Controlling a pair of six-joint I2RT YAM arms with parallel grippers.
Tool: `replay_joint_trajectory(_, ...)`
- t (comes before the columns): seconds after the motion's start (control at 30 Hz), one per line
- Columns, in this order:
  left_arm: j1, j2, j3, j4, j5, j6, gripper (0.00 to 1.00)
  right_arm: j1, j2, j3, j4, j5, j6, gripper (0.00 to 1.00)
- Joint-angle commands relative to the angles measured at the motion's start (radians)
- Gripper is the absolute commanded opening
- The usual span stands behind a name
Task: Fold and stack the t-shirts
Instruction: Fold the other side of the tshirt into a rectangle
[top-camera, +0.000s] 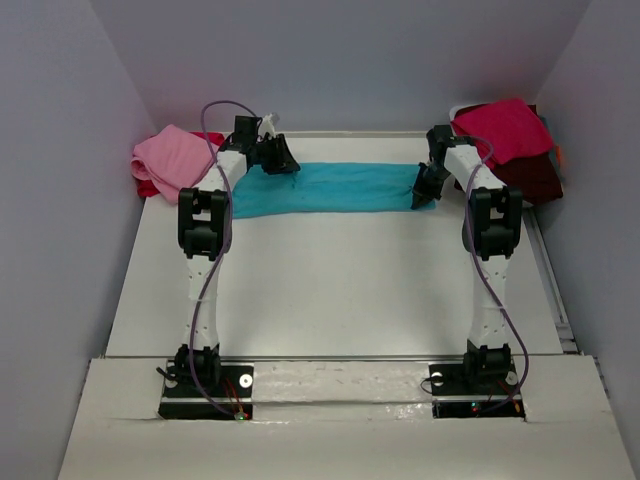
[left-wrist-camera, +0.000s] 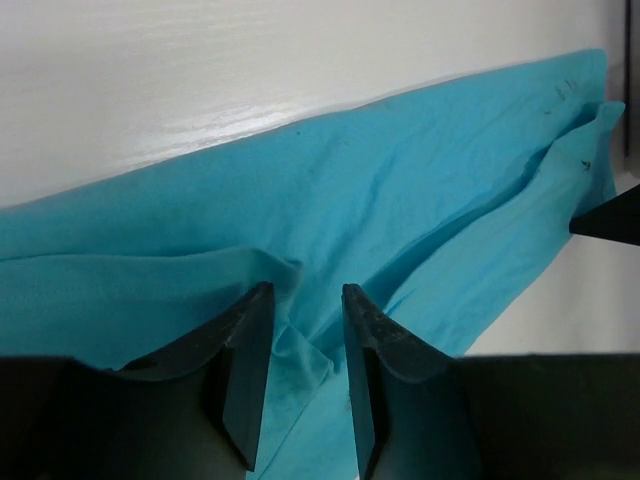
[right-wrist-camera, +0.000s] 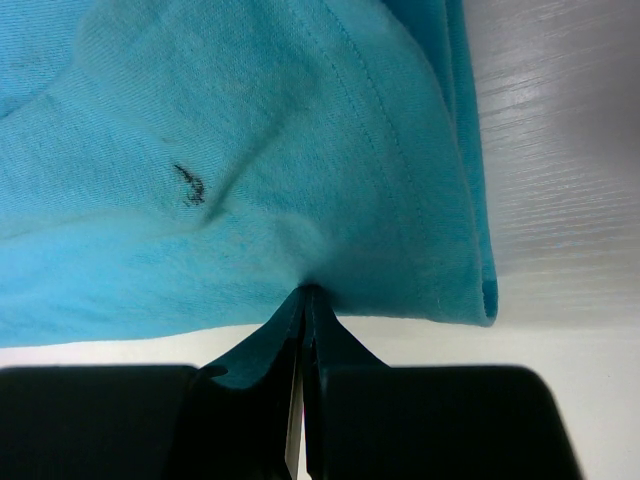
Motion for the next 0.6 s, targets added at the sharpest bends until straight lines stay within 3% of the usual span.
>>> replay_joint_trajectory(0.0, -0.006, 0.005, 0.017, 0.030, 0.023, 0.011, 0.55, 0.001, 0.022, 0.016, -0.006, 0.010, -0.017, 0.07)
replay_joint_trajectory(0.13, -0.006, -0.010, 0.010, 0.036, 0.006, 0.012, 0.65, 0.001, 0.019, 0.018, -0.005, 0.008, -0.017, 0.07)
replay_joint_trajectory(0.4, -0.006, -0.122, -0.047, 0.004, -0.070, 0.004, 0.65, 0.001, 0.003, 0.019, -0.002, 0.011, -0.017, 0.07)
replay_joint_trajectory(0.57, -0.006, -0.248, -0.153, -0.078, -0.226, -0.045, 0.65, 0.001, 0.003, 0.050, -0.003, 0.016, -0.017, 0.07)
